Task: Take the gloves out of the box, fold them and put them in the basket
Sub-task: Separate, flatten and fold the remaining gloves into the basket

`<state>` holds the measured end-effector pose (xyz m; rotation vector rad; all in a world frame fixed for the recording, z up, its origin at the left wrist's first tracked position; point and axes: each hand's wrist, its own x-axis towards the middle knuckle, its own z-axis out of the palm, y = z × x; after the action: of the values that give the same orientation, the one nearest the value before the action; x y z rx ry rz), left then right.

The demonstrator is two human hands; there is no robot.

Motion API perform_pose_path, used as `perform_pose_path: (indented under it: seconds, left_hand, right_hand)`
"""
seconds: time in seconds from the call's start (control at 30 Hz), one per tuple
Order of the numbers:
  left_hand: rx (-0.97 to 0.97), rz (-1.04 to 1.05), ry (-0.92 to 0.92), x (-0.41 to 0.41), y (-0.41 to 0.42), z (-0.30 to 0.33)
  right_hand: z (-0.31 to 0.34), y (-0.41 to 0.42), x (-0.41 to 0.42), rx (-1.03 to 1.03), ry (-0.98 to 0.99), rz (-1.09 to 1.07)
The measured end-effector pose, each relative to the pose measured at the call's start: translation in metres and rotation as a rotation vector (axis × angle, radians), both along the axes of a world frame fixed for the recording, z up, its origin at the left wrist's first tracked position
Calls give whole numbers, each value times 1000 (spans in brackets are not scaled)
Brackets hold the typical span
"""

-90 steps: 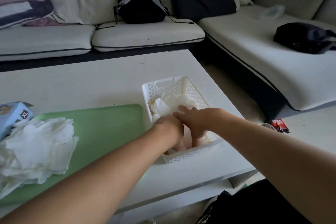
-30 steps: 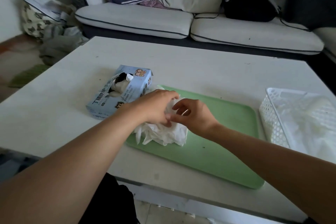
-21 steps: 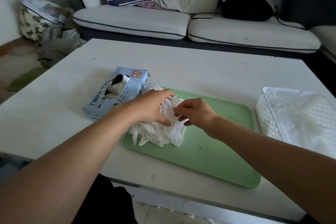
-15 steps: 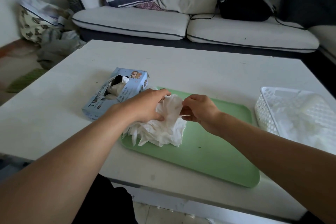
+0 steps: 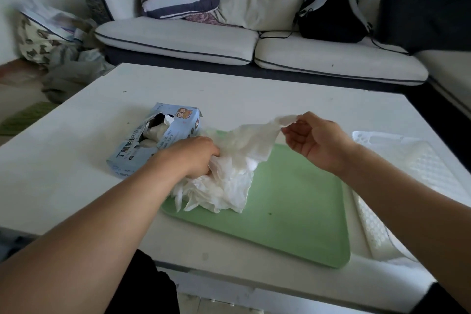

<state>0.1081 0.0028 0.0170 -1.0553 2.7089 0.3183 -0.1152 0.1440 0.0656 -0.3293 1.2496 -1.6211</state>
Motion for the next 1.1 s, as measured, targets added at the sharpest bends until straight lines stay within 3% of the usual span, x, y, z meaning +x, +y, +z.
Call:
perform_pose_path:
  seconds: [0.13,0.2,0.33,0.43,0.53,0.63,0.73,0.8,0.97,1.1]
  left_hand:
    - [48,59,-49,-5,10,23]
    - [47,61,21,-11,22,45]
    - [428,2,515,-40,65,61]
    - [553,-1,853,-78,90,40]
    - [757,182,1102,-99,96,46]
    - [1069,304,1112,-105,96,59]
    - [1248,243,1063,-103,98,63]
    - [1242,216,1038,-101,95,63]
    - [998,245,1019,-93,84,64]
    - [859,145,925,-89,82,62]
  right_hand:
    - [24,17,-11,-79,-39,-52]
    - [28,27,-10,-82,-39,-35]
    - [26,40,-1,-95,-30,57]
    - [28,44,7,-103,19,138]
    - [37,49,-6,8,393,137]
    - [44,55,-28,76,708,111]
    - [40,59,-37,91,653,298]
    - [38,62,-38,72,595,404]
    - [41,61,-39,30,505,386]
    - [42,64,-35,-18,403,454]
